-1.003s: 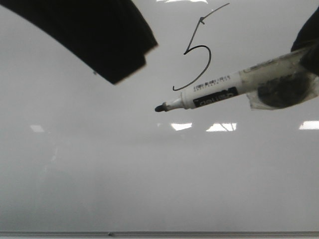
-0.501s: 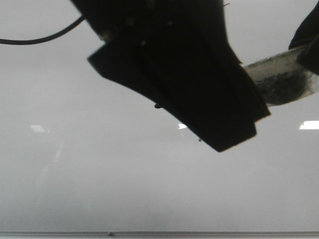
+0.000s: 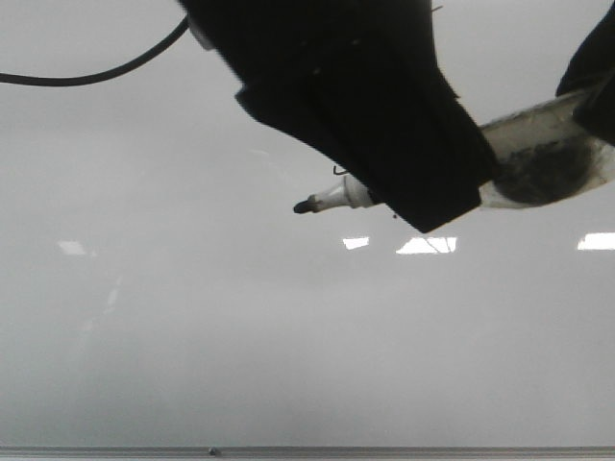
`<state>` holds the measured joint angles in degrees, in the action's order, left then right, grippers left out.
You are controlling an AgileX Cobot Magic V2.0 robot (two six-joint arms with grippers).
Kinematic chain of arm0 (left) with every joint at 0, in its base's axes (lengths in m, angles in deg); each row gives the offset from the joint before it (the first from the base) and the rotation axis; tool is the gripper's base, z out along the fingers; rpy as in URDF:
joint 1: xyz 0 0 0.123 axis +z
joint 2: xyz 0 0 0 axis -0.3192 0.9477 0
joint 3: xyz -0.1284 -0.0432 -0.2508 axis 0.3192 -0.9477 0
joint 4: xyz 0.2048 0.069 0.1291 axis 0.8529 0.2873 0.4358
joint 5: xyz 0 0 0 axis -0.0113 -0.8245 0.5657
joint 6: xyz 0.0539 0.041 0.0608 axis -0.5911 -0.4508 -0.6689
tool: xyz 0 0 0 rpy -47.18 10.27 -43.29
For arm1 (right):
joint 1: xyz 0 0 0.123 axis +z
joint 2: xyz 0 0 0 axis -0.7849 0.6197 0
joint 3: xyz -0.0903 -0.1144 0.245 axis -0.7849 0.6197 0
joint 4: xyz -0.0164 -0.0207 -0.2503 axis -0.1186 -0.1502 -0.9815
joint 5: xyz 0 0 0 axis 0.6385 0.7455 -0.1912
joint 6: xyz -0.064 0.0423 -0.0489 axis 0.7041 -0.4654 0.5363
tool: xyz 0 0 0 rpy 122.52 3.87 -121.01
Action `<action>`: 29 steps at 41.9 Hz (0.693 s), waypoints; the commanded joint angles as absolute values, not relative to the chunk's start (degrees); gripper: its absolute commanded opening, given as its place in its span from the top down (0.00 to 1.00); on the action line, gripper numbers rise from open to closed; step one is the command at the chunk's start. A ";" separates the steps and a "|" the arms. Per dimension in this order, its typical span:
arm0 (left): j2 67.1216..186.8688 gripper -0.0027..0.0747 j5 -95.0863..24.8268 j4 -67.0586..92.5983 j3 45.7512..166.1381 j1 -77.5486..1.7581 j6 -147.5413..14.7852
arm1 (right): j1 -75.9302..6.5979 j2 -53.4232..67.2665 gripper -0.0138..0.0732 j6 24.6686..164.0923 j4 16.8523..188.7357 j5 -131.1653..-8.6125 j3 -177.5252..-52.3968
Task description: Write number 5 on whiteboard
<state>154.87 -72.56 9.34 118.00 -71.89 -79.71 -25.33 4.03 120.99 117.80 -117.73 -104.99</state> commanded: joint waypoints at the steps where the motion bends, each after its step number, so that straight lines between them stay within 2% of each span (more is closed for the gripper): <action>1: 152.92 0.88 -71.13 6.86 119.93 -72.22 -79.62 | -25.41 3.21 0.89 121.58 119.38 -115.25 -106.84; 4: 152.92 0.92 -71.13 6.86 119.93 -72.22 -79.62 | -25.41 3.21 0.87 121.58 119.38 -115.25 -106.84; 7: 152.92 0.94 -71.13 6.86 119.93 -72.22 -79.62 | -25.41 3.21 0.79 121.58 119.60 -115.52 -106.84; 14: 152.92 0.94 -71.13 7.94 119.93 -72.22 -79.62 | -25.41 3.21 0.45 121.52 120.27 -115.70 -106.84; 19: 152.92 0.94 -71.47 9.70 120.51 -72.22 -79.23 | -25.56 3.21 0.27 120.75 119.59 -115.70 -106.84; 22: 152.92 0.94 -72.31 13.11 121.60 -72.22 -76.30 | -25.87 2.65 0.22 118.61 117.56 -115.70 -106.84; 29: 152.71 0.94 -76.36 26.74 126.27 -72.22 -64.45 | -29.74 -0.43 0.22 108.04 110.29 -113.98 -106.90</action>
